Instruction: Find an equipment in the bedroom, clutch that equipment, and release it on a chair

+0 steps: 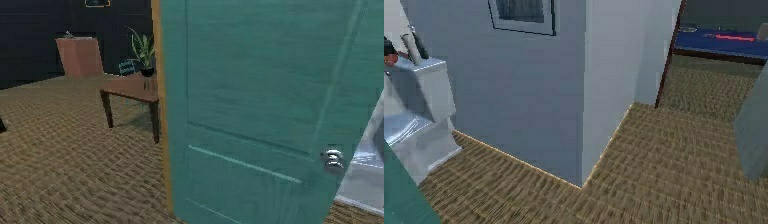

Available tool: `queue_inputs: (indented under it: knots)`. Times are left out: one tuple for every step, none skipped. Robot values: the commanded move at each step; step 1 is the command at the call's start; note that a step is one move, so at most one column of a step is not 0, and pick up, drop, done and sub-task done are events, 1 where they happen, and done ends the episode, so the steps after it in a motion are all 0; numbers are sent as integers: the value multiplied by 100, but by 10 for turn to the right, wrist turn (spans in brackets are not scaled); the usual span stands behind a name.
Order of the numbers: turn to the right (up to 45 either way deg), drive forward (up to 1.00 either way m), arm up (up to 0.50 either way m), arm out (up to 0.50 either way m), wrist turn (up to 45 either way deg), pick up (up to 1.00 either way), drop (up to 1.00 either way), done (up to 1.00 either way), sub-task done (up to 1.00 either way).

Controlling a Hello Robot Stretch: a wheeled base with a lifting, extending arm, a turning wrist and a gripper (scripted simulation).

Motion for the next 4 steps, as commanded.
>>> queue_inputs:
  knots:
    - [-450, 0, 0, 0, 0, 0, 0, 0, 0]
    - [-210, 0, 0, 0, 0, 0, 0, 0, 0]
    - [0, 100, 0, 0, 0, 0, 0, 0, 0]
    - [-30, 0, 0, 0, 0, 0, 0, 0, 0]
